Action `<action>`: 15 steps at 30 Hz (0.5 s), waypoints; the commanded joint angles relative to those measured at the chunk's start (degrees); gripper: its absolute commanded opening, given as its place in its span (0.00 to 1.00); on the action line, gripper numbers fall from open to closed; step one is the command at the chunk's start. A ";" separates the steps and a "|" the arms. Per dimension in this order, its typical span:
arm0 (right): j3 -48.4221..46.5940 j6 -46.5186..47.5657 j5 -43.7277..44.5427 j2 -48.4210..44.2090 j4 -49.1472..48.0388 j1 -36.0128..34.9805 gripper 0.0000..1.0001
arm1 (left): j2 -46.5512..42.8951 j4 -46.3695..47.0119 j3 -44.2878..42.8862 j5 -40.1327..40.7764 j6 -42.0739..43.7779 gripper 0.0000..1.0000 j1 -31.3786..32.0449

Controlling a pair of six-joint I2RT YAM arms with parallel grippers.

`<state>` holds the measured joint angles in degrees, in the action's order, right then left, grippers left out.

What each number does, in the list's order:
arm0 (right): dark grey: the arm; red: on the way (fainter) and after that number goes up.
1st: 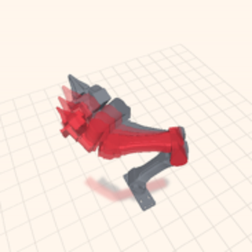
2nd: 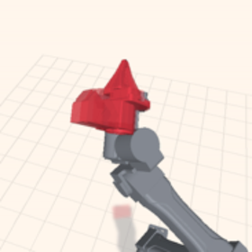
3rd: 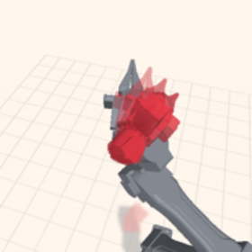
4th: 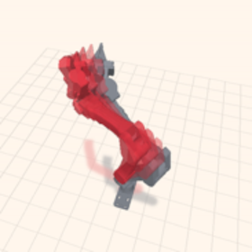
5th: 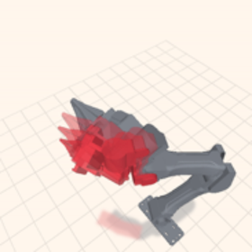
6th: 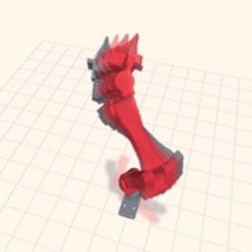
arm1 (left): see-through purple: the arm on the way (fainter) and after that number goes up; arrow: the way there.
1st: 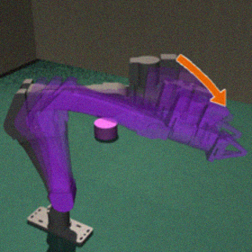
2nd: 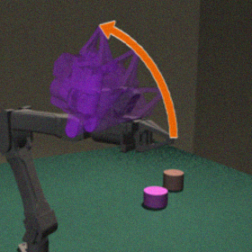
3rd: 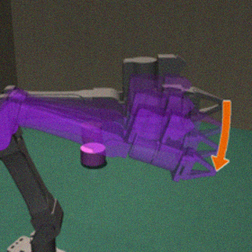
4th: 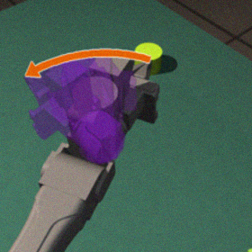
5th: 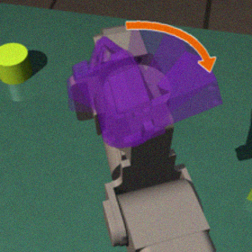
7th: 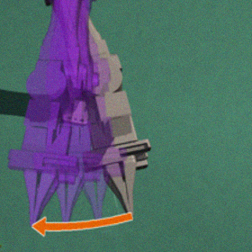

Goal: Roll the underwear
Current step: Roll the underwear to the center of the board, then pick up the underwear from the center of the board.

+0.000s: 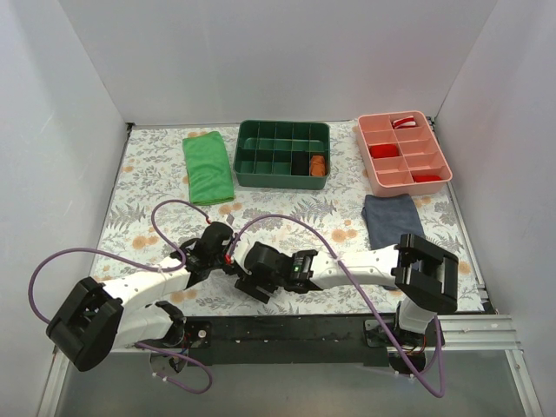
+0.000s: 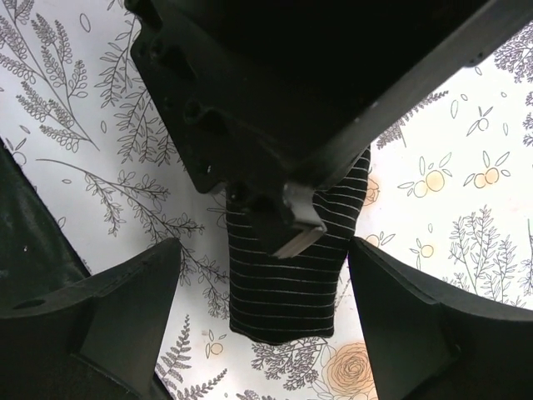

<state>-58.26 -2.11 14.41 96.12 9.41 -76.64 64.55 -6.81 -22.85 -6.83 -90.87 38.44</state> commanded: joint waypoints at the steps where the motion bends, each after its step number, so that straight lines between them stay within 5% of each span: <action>1: 1.65 -0.08 1.41 0.39 -4.04 -0.26 0.88 | 2.33 -6.64 1.14 1.38 1.66 0.00 0.41; 15: 7.46 -2.72 -5.62 -1.37 -8.88 2.28 0.86 | 2.77 -5.50 1.32 -0.03 1.22 0.00 0.33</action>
<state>-51.94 -3.46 12.60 96.25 3.25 -75.64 65.47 -6.35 -23.27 -6.90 -90.91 38.44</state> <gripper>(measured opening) 0.870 0.009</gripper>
